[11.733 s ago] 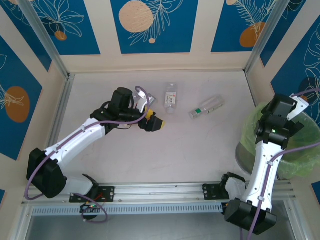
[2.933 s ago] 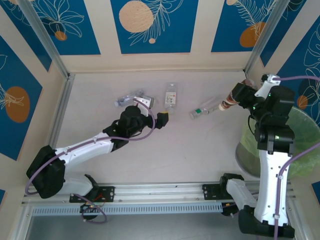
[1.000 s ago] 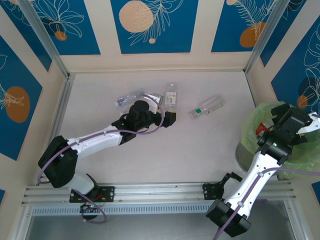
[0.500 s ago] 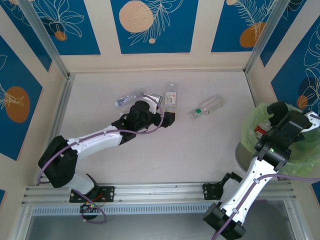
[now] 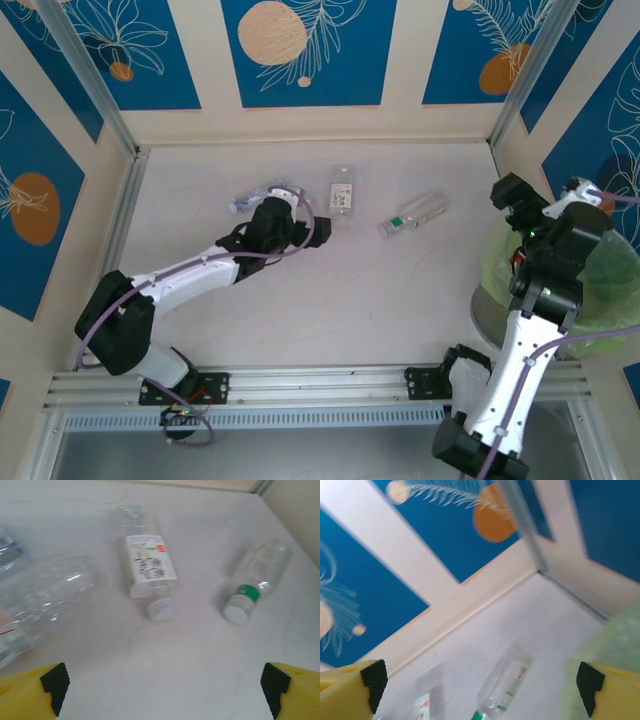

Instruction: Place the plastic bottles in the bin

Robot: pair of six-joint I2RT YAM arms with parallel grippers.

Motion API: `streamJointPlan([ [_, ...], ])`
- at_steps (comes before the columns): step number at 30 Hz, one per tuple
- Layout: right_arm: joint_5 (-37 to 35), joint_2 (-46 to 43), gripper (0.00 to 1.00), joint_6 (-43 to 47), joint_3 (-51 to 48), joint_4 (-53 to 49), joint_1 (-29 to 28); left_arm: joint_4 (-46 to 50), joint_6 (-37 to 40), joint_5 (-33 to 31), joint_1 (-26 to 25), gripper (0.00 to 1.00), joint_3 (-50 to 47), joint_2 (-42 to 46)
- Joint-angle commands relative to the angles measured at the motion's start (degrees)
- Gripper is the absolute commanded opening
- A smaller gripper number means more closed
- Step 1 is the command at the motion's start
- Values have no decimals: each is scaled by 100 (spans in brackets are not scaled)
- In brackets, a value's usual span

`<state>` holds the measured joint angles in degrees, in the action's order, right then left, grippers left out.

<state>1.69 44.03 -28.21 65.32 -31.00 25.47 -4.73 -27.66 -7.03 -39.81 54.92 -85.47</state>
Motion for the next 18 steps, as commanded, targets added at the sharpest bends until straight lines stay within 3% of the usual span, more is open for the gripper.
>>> streamJointPlan([
  [1,-334,116,99,521,252,-22,-754,510,-179,-49,369,100,177,-22],
  [4,-456,268,100,862,302,11,-1356,667,-96,625,831,100,185,-5],
  [7,105,437,99,1295,241,126,-1890,996,214,1000,1257,100,248,35],
  [14,243,592,99,1652,-268,648,-2974,2378,1661,972,1805,100,961,-319],
  [18,94,757,100,1779,-398,685,-3328,2555,2129,1720,2231,100,1077,-558],
])
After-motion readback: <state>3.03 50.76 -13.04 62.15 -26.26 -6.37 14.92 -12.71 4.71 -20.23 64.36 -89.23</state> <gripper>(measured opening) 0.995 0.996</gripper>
